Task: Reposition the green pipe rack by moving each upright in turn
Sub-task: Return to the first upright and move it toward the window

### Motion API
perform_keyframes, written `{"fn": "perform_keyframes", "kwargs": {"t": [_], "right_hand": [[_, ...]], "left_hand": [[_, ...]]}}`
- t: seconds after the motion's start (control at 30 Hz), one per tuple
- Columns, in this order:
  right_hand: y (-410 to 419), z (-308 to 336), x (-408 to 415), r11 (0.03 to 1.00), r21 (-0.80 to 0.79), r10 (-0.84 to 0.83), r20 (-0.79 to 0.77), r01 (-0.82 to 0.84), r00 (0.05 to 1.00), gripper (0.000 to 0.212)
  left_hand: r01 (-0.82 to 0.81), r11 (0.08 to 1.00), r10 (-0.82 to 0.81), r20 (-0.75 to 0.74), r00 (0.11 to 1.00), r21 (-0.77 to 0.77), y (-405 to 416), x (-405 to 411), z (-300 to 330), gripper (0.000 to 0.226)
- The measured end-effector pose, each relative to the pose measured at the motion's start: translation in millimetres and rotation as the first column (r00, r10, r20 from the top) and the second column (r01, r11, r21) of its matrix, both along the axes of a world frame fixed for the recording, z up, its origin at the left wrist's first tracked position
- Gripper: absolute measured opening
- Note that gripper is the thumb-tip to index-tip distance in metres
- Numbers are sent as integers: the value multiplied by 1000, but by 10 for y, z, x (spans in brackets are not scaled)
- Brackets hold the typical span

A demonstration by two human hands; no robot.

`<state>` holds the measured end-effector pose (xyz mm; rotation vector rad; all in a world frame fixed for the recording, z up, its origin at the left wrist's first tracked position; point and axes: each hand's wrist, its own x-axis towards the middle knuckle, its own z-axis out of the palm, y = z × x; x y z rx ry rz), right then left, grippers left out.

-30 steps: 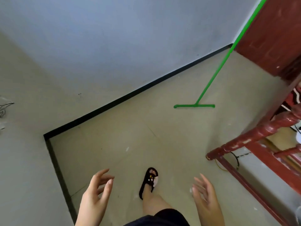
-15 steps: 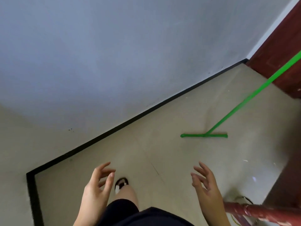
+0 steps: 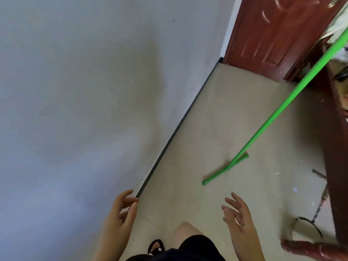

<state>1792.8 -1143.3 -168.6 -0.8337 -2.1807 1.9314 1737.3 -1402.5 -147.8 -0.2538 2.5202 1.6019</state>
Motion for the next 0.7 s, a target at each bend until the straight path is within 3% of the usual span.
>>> {"fn": "perform_keyframes", "kwargs": {"t": [0.17, 0.23, 0.4, 0.5, 0.63, 0.7], "right_hand": [[185, -85, -748, 980, 41, -195, 18, 194, 981, 40], [316, -115, -1152, 971, 54, -232, 12, 231, 973, 41], [823, -63, -2082, 953, 69, -294, -16, 295, 956, 42], [1085, -29, -2391, 927, 84, -365, -7, 365, 931, 44], [1387, -69, -2635, 850, 114, -520, 32, 514, 853, 55], [1569, -110, -2760, 779, 118, -624, 43, 616, 781, 49]], "left_hand": [[145, 989, -145, 0, 989, -6, 265, -1128, -122, 44], [185, 983, -185, -23, 982, -13, 453, -1605, -141, 51], [287, 958, -286, -76, 955, 6, 1030, -2673, -87, 40], [368, 930, -367, -76, 927, -4, 1390, -3217, -23, 49], [487, 874, -485, -54, 873, 13, 2034, -3925, 8, 38], [578, 815, -577, -30, 816, 33, 2455, -4253, -7, 34]]}}
